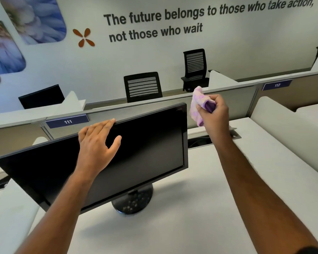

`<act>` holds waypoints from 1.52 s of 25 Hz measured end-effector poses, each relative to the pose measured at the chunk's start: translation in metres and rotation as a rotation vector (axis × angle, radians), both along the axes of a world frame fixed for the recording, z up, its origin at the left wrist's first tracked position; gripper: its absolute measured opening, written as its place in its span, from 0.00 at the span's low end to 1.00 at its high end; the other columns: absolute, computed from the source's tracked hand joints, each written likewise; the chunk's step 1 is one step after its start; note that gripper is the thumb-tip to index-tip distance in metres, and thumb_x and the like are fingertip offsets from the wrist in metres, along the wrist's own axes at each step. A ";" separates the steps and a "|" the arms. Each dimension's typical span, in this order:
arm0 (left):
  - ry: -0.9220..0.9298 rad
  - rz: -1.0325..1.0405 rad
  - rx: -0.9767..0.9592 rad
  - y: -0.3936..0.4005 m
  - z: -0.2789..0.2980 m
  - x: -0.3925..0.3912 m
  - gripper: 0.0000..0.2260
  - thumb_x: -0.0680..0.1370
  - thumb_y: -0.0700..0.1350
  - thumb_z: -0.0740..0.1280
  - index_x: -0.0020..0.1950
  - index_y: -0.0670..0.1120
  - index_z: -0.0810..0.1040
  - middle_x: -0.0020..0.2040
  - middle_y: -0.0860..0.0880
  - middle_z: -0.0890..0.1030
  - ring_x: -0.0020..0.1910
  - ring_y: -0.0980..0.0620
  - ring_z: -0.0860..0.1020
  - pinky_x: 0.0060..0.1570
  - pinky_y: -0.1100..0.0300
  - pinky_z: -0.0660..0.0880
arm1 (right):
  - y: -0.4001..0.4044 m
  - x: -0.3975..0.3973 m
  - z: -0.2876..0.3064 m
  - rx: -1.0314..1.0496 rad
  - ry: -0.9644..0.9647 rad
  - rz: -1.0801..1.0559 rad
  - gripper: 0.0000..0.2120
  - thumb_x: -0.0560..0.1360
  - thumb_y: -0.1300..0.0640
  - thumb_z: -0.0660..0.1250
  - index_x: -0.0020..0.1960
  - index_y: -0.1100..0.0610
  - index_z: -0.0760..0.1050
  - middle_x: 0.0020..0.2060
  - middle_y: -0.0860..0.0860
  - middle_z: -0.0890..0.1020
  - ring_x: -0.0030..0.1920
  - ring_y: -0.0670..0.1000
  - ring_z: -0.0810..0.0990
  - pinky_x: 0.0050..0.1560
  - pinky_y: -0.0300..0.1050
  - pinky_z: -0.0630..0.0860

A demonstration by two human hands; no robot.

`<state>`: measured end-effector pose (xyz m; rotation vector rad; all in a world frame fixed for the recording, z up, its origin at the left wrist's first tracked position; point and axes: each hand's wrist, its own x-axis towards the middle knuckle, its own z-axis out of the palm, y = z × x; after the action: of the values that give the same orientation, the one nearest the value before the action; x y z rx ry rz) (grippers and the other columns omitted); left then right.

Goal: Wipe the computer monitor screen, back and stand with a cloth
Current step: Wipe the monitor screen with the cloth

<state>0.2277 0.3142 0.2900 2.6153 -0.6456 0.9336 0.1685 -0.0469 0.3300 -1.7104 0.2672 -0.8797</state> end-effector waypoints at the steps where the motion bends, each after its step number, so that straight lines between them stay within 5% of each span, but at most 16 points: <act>1: 0.000 0.001 -0.001 0.000 0.000 0.000 0.26 0.81 0.58 0.63 0.77 0.49 0.73 0.69 0.49 0.80 0.70 0.49 0.75 0.72 0.51 0.60 | -0.001 0.009 -0.002 0.012 0.036 0.071 0.13 0.77 0.61 0.73 0.60 0.52 0.79 0.51 0.42 0.83 0.49 0.36 0.81 0.49 0.33 0.78; 3: -0.002 0.007 -0.003 -0.001 0.001 0.000 0.26 0.80 0.58 0.63 0.77 0.49 0.74 0.69 0.49 0.80 0.70 0.49 0.75 0.72 0.51 0.60 | 0.000 0.019 -0.011 0.063 0.123 0.210 0.22 0.78 0.63 0.70 0.70 0.47 0.77 0.59 0.43 0.83 0.53 0.40 0.82 0.47 0.34 0.79; 6: -0.008 0.018 -0.009 -0.001 0.000 0.001 0.26 0.80 0.58 0.63 0.76 0.49 0.74 0.69 0.48 0.81 0.69 0.49 0.76 0.72 0.50 0.60 | 0.005 0.021 -0.031 0.188 0.177 0.256 0.23 0.80 0.65 0.67 0.70 0.46 0.77 0.55 0.47 0.84 0.45 0.44 0.81 0.35 0.37 0.76; 9: -0.009 0.022 -0.010 -0.001 -0.001 0.002 0.25 0.80 0.57 0.63 0.76 0.48 0.75 0.68 0.48 0.81 0.69 0.48 0.76 0.71 0.50 0.61 | 0.004 0.023 -0.067 0.242 0.264 0.187 0.24 0.79 0.66 0.69 0.73 0.52 0.74 0.62 0.53 0.82 0.58 0.53 0.81 0.55 0.48 0.82; 11: -0.011 0.028 -0.011 -0.003 -0.001 0.003 0.25 0.81 0.57 0.64 0.76 0.48 0.75 0.68 0.48 0.81 0.68 0.48 0.76 0.70 0.51 0.61 | 0.007 0.018 -0.093 0.267 0.340 0.181 0.24 0.79 0.66 0.69 0.74 0.55 0.74 0.63 0.55 0.81 0.59 0.55 0.81 0.57 0.49 0.80; 17: -0.033 0.043 -0.022 -0.003 -0.001 0.004 0.24 0.80 0.56 0.64 0.74 0.48 0.76 0.67 0.48 0.82 0.67 0.48 0.77 0.70 0.53 0.61 | 0.002 0.024 -0.079 0.244 0.314 0.151 0.20 0.79 0.67 0.66 0.70 0.57 0.77 0.50 0.53 0.82 0.43 0.49 0.81 0.31 0.31 0.75; 23: -0.050 0.047 -0.020 -0.008 -0.002 0.005 0.24 0.81 0.55 0.64 0.74 0.48 0.77 0.66 0.47 0.82 0.66 0.47 0.78 0.69 0.56 0.58 | 0.005 0.038 -0.058 0.183 0.139 0.180 0.23 0.79 0.65 0.68 0.72 0.53 0.75 0.61 0.50 0.82 0.56 0.43 0.82 0.48 0.34 0.81; 25: -0.048 0.052 -0.018 -0.009 -0.002 0.006 0.24 0.81 0.55 0.64 0.74 0.48 0.76 0.66 0.47 0.82 0.66 0.47 0.78 0.68 0.56 0.58 | 0.008 0.031 -0.087 0.175 0.196 0.148 0.21 0.79 0.67 0.67 0.72 0.57 0.75 0.57 0.51 0.82 0.48 0.39 0.83 0.42 0.30 0.79; 28: -0.051 0.053 -0.020 -0.009 -0.002 0.006 0.23 0.81 0.55 0.65 0.75 0.48 0.76 0.66 0.48 0.82 0.66 0.48 0.77 0.68 0.56 0.59 | 0.012 0.014 -0.150 0.222 0.325 0.162 0.14 0.81 0.68 0.64 0.61 0.54 0.78 0.37 0.50 0.82 0.32 0.44 0.79 0.38 0.31 0.79; 31: -0.050 0.046 -0.018 -0.010 -0.002 0.005 0.23 0.81 0.55 0.65 0.75 0.48 0.76 0.66 0.48 0.82 0.66 0.48 0.77 0.68 0.55 0.58 | 0.010 -0.002 -0.222 0.180 0.547 0.211 0.09 0.83 0.58 0.64 0.44 0.51 0.76 0.25 0.47 0.79 0.27 0.52 0.79 0.46 0.52 0.84; 33: -0.050 0.042 -0.016 -0.010 -0.002 0.005 0.23 0.81 0.55 0.65 0.75 0.48 0.76 0.67 0.48 0.82 0.66 0.48 0.77 0.68 0.55 0.59 | 0.003 -0.009 -0.259 0.157 0.652 0.271 0.05 0.79 0.53 0.69 0.47 0.54 0.80 0.31 0.51 0.82 0.32 0.57 0.82 0.39 0.51 0.83; 36: -0.046 0.042 -0.012 -0.008 -0.002 0.004 0.23 0.81 0.55 0.65 0.75 0.48 0.76 0.67 0.48 0.82 0.66 0.48 0.77 0.69 0.53 0.61 | -0.013 -0.008 -0.279 0.074 0.828 0.211 0.15 0.78 0.59 0.66 0.63 0.57 0.79 0.49 0.58 0.85 0.47 0.61 0.85 0.50 0.56 0.85; 38: -0.043 0.042 -0.018 -0.009 -0.001 0.004 0.23 0.81 0.55 0.65 0.75 0.48 0.76 0.67 0.49 0.82 0.66 0.49 0.77 0.70 0.51 0.62 | -0.024 -0.007 -0.248 0.063 0.776 0.060 0.16 0.79 0.61 0.65 0.67 0.61 0.77 0.55 0.60 0.84 0.51 0.61 0.84 0.49 0.52 0.84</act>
<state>0.2314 0.3057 0.2888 2.6095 -0.5918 1.0062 0.1618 -0.0714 0.0821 -1.9241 0.7428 -0.1228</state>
